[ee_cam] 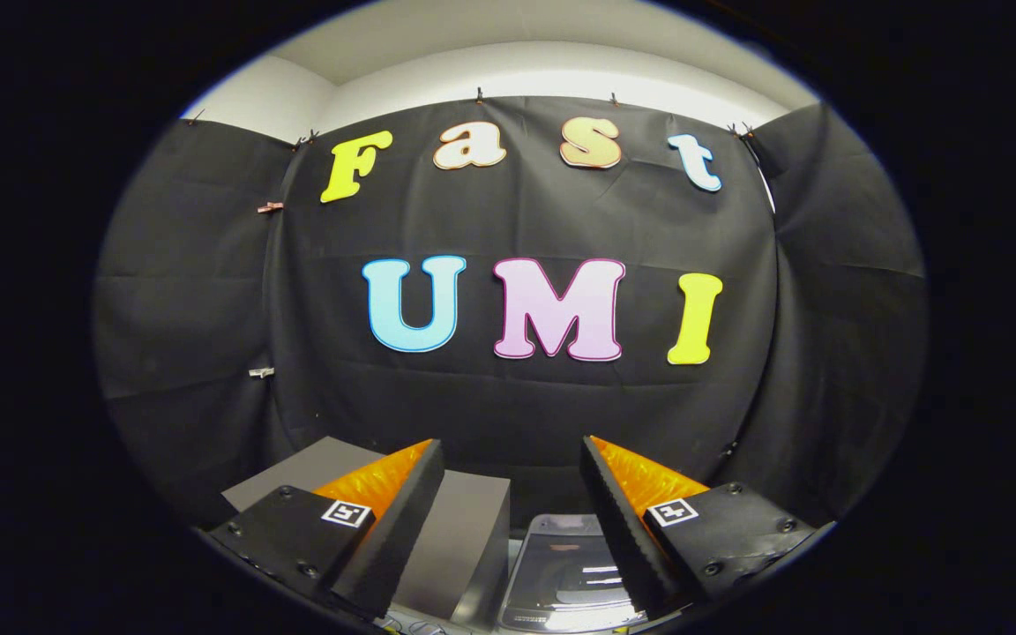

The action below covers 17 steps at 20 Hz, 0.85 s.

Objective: Put the clothes into the washing machine and then close the washing machine lid.

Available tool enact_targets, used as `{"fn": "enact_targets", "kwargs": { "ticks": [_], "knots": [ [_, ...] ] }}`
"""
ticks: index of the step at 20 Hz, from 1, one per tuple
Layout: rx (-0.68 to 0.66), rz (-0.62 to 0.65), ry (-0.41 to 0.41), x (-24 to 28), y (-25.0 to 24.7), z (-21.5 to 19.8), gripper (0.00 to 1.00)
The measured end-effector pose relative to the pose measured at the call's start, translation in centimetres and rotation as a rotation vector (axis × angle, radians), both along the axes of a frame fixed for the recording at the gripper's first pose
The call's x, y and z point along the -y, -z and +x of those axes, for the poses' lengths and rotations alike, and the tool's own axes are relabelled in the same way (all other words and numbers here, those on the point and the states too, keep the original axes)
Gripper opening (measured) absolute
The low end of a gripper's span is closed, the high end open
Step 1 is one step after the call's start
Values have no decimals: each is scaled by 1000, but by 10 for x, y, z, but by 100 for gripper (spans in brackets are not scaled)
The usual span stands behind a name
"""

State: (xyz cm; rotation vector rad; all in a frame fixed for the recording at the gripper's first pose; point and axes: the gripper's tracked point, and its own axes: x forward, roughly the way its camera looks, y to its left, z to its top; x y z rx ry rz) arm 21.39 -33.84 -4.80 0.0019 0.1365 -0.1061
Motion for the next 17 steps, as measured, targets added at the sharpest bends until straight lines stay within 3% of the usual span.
{"fn": "enact_targets", "kwargs": {
  "ticks": [17],
  "knots": [
    [-37,6,-22,6,16,-14,98]
  ]
}}
